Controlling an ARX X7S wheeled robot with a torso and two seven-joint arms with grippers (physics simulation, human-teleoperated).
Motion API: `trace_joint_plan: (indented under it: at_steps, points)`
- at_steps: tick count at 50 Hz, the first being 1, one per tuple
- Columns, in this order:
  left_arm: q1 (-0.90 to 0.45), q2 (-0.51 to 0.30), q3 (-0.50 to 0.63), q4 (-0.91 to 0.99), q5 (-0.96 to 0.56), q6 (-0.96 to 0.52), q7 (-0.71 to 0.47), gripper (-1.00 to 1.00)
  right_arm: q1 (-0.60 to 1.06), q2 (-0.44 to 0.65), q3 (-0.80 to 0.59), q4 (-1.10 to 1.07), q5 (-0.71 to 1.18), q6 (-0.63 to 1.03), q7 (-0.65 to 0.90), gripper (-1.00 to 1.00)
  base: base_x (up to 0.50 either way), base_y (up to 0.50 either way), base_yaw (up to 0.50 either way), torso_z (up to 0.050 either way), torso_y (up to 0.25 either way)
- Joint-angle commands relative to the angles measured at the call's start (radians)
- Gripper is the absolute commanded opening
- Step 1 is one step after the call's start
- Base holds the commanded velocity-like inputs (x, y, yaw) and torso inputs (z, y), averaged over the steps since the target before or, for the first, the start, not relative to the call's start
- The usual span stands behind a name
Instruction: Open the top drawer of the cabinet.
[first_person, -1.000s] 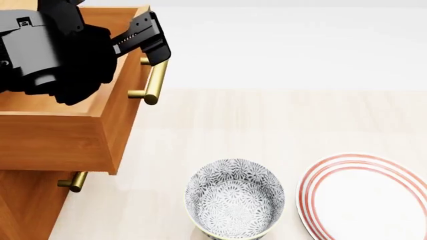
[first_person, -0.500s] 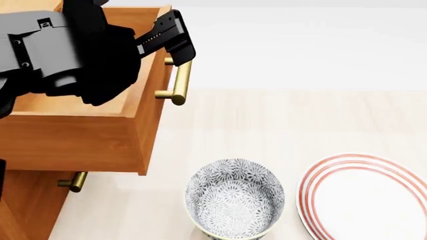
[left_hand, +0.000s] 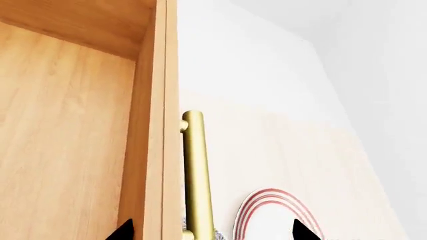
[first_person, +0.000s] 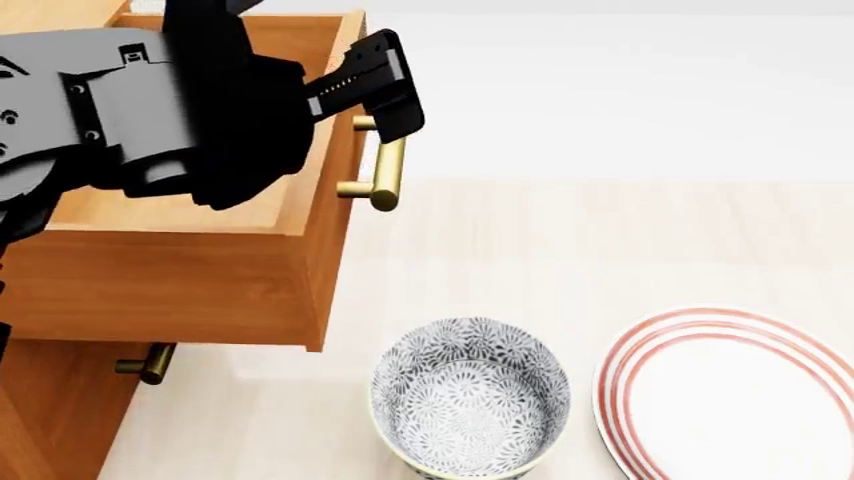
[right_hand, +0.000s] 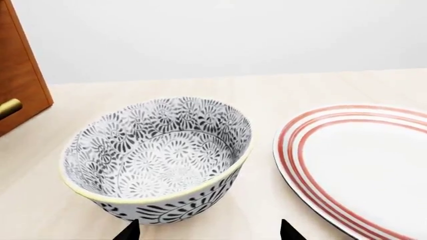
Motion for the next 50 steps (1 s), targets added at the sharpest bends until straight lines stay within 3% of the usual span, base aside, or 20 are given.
trace_joint_plan:
  at_steps: [1,8,16,35,50]
  points:
    - [-0.009,0.04,0.086,0.045,-0.201,0.092,0.081,1.0,0.003,-0.016,0.023,0.001,-0.02,0.006,-0.019,1.0,0.0,0.0,0.0,0.0,0.0]
    - [0.003,0.014,0.126,0.16,-0.208,0.121,0.076,1.0,0.002,-0.016,0.022,0.003,-0.021,0.002,-0.018,1.0,0.0,0.0,0.0,0.0,0.0]
    - [-0.003,-0.069,0.239,0.391,-0.004,0.187,0.008,1.0,0.003,-0.017,0.018,0.008,-0.021,0.002,-0.019,1.0,0.0,0.0,0.0,0.0,0.0]
    - [0.035,-0.134,0.22,0.656,-0.041,0.184,-0.092,1.0,0.002,-0.018,0.008,0.015,-0.023,-0.002,-0.022,1.0,0.0,0.0,0.0,0.0,0.0]
    - [0.145,-0.259,0.242,1.121,0.022,0.204,-0.165,1.0,0.004,-0.019,0.003,0.023,-0.023,-0.003,-0.023,1.0,0.0,0.0,0.0,0.0,0.0]
